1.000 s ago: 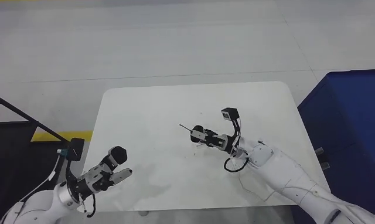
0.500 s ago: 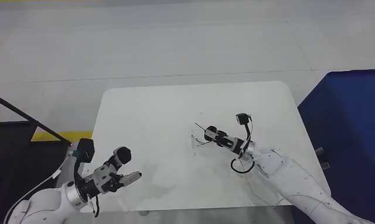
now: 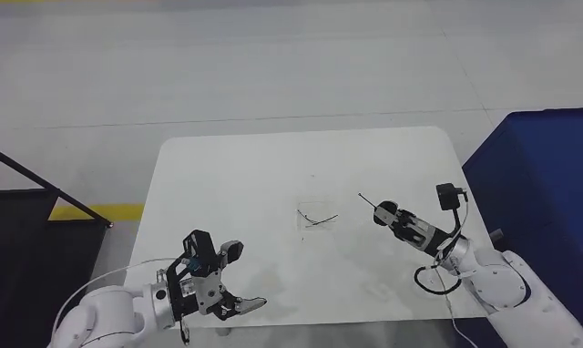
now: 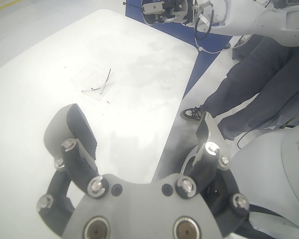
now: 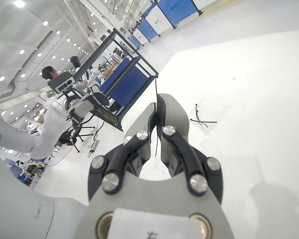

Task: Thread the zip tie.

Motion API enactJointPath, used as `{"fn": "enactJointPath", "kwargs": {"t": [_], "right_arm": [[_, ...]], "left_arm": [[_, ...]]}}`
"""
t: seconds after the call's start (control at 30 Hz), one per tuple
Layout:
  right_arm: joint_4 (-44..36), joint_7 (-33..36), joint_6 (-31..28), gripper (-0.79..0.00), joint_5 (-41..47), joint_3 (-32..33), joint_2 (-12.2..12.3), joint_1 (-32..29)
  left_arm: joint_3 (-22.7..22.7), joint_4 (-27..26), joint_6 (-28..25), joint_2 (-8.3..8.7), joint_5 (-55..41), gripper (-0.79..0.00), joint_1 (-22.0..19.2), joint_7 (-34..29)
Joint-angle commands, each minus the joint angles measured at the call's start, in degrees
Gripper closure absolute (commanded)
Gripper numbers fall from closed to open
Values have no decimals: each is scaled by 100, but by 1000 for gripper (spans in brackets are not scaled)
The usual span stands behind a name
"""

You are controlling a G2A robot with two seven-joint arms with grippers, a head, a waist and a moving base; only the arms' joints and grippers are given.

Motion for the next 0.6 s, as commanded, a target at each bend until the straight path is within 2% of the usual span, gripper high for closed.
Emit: {"fn": "enactJointPath", "kwargs": {"t": [0.0,0.07,0.1,0.2,0.27,0.33,0.47,0.57], "right_arm": [[5,-2,5,0,0,-11,-1,6],[5,-2,5,0,0,-11,-1,6],[5,-2,5,0,0,-11,-1,6],[5,-2,5,0,0,-11,-1,6],[5,-2,5,0,0,-11,-1,6],[5,-2,5,0,0,-11,-1,6],[5,-2,5,0,0,-11,-1,6],[5,-2,5,0,0,-11,-1,6]], "left_arm": [[1,0,0,0,2,-785,0,0],[31,-76,-61,4,121,-785,-30,-35],[185,-238,-186,8,384,-785,-107,-140],[930,-552,-7,-39,1222,-785,-699,-337],[1621,-478,185,-117,1626,-785,-1363,-385],[2355,-243,461,-245,1986,-785,-2199,-320],[3674,822,1205,-636,2190,-785,-3927,33],[4315,1727,1775,-948,2227,-785,-4940,341]]}}
